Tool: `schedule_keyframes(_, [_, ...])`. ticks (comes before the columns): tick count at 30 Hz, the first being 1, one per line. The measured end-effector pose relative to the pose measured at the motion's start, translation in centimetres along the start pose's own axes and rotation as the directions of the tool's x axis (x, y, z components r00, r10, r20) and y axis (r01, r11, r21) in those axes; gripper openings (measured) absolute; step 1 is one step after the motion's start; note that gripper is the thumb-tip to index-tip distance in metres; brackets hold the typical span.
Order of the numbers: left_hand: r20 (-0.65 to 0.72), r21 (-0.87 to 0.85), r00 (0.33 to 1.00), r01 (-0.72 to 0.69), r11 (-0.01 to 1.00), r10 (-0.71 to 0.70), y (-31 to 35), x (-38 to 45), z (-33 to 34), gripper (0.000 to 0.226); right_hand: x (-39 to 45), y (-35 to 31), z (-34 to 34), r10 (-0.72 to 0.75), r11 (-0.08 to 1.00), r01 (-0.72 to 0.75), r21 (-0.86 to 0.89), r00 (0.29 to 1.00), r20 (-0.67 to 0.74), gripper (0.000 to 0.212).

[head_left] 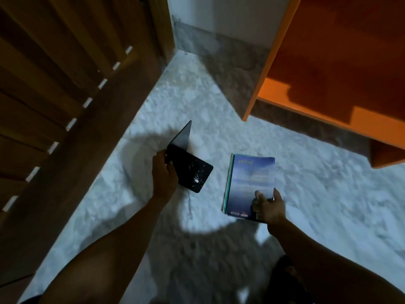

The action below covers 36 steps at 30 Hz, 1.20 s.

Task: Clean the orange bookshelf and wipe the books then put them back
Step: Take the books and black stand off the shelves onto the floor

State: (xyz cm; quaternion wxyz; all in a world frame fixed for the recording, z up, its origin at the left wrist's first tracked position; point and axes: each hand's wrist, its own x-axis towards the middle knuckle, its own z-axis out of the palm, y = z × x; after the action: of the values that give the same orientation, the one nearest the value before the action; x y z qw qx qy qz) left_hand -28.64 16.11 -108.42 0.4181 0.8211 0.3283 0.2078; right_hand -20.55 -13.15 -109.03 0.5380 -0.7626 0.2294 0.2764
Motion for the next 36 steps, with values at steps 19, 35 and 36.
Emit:
schedule_keyframes(19, [0.024,-0.264,0.989,-0.138,0.955,0.149,15.3,3.9,-9.0,0.053,-9.5,-20.4,-4.7,-0.536,0.666,0.504,-0.55,0.836,0.116,0.028])
schedule_keyframes(35, [0.532,-0.298,0.775,-0.205,0.932,0.341,49.0,7.9,2.9,0.089,-26.6,-46.5,-24.5,-0.675,0.354,0.932,-0.081,0.194,-0.712,0.039])
schedule_keyframes(36, [0.572,-0.276,0.752,-0.201,0.94,0.329,50.3,7.1,3.6,0.085,-26.4,-48.1,-26.1,-0.613,0.421,0.907,0.011,0.293,-0.734,0.049])
